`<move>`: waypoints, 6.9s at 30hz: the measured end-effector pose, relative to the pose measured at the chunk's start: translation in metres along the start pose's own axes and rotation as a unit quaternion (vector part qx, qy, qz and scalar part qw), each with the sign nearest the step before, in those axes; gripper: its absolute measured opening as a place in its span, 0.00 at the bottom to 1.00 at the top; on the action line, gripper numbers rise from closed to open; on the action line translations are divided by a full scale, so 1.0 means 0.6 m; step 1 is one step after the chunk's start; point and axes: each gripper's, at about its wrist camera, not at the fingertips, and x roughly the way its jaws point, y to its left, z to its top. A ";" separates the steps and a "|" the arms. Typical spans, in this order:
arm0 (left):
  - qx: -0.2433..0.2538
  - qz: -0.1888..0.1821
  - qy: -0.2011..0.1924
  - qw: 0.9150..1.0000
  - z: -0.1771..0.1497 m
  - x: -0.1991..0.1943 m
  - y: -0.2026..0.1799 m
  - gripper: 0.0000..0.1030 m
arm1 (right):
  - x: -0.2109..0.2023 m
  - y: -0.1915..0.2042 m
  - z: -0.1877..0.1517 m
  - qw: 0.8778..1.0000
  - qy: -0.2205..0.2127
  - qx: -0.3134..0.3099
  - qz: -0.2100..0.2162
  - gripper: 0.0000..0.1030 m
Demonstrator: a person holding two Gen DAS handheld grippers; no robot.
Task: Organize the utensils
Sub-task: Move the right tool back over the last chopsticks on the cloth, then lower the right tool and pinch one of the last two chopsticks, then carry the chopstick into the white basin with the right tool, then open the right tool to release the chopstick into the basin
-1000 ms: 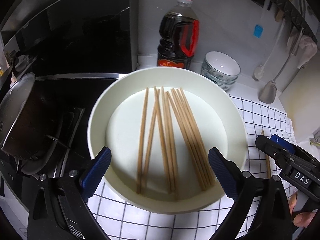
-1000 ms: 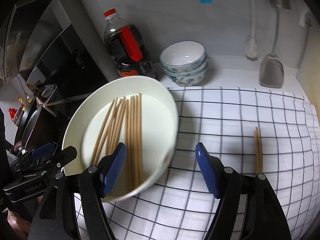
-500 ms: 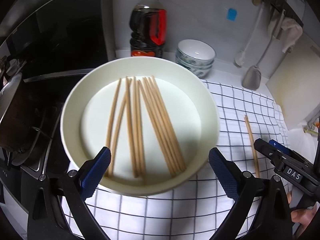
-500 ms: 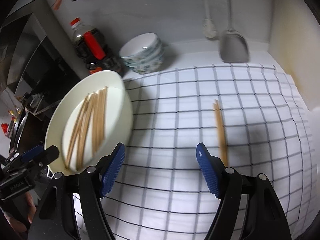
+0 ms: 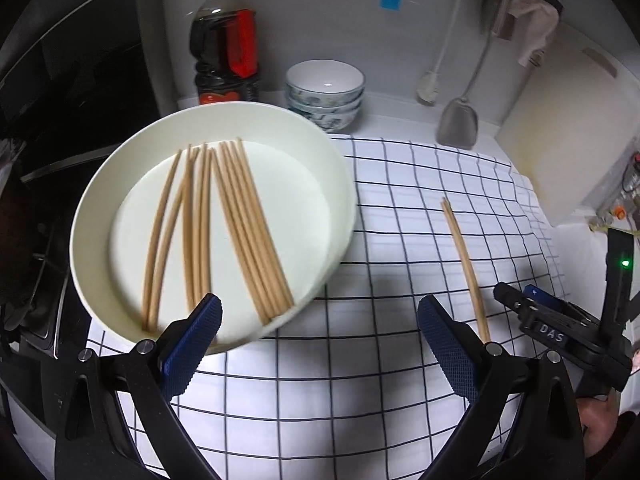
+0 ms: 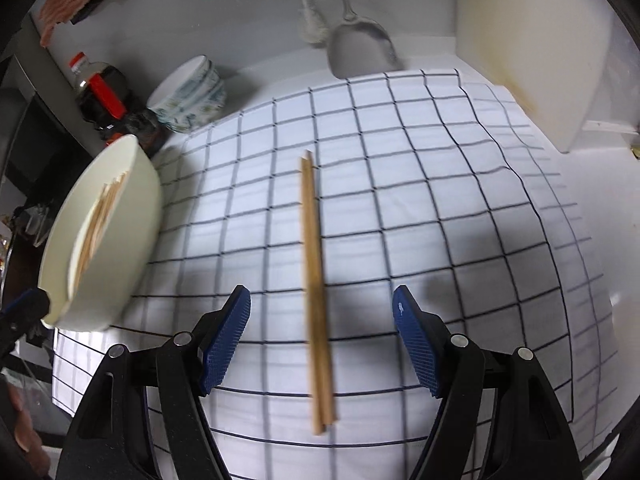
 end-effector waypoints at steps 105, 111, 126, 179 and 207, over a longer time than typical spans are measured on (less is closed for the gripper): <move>0.038 0.034 0.034 0.998 -0.045 0.223 -0.244 0.90 | 0.067 -0.147 0.036 0.959 -0.004 -0.282 0.043 0.56; 0.054 0.026 0.015 0.998 -0.043 0.215 -0.262 0.54 | 0.067 -0.130 0.037 0.949 0.002 -0.310 0.059 0.30; 0.087 -0.024 0.036 0.995 -0.043 0.199 -0.280 0.07 | 0.057 -0.114 0.029 0.967 0.005 -0.247 0.056 0.06; -0.079 0.083 -0.016 0.993 0.072 0.057 0.255 0.07 | 0.084 0.442 0.106 0.972 0.032 -0.175 0.153 0.06; -0.119 0.128 -0.053 0.983 0.070 -0.071 0.256 0.93 | -0.008 0.395 0.090 0.978 -0.004 -0.174 0.112 0.56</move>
